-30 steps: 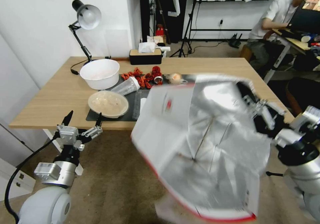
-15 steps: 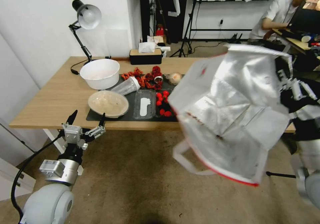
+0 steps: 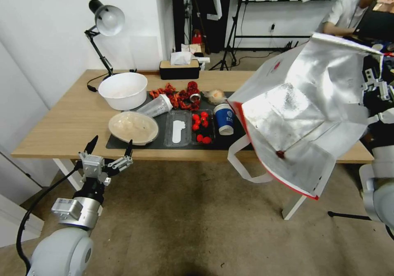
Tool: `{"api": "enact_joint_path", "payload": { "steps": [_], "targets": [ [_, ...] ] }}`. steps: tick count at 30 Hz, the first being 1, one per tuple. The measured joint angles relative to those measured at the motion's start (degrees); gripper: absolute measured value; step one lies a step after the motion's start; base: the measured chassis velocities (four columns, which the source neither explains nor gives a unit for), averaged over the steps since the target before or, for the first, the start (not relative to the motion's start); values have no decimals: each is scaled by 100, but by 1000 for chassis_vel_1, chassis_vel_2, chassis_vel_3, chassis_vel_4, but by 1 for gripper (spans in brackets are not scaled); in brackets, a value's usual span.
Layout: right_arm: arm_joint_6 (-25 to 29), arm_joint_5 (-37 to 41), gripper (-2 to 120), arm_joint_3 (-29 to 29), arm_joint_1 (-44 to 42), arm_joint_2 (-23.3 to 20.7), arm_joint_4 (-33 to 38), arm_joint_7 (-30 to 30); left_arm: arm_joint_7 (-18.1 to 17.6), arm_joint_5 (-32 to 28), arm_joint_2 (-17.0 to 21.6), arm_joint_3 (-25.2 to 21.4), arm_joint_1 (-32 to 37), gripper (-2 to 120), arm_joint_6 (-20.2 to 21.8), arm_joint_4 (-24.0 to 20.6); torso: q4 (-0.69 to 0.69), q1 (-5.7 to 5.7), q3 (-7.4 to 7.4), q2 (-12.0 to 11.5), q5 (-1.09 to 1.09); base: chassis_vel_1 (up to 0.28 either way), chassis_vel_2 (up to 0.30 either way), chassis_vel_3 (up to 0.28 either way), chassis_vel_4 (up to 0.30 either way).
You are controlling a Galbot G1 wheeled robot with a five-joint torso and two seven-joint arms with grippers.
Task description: Pick up the food delivery bag from the floor and place it on the table.
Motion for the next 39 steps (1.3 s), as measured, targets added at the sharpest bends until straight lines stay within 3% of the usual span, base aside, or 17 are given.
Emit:
{"api": "enact_joint_path", "payload": {
  "steps": [3, 6, 11, 30, 39],
  "targets": [
    [44, 1, 0, -75, 166, -11, -149, 234, 10, 25, -10, 11, 2, 100, 1, -1, 0, 0, 0, 0, 0, 0, 0, 0, 0],
    [138, -70, 0, -207, 402, 62, -434, 854, 25, 73, -28, 36, 16, 100, -3, 7, 0, -1, -1, -2, 0, 0, 0, 0, 0],
    [180, -287, 0, -352, 476, 124, -728, 1232, 42, 82, -29, 61, 2, 100, -5, 33, 0, -1, -1, -3, 0, 0, 0, 0, 0],
    [76, -528, 0, -552, 771, 184, -1464, 1202, 115, 114, -17, 105, -30, 100, -86, 160, 0, -2, -3, -4, 0, 0, 0, 0, 0],
    [16, -515, 30, -470, 872, 110, -1510, 1189, 140, 116, -6, 134, -57, 100, -127, 210, 0, -2, -3, -4, 0, 0, 0, 0, 0]
  ]
}}
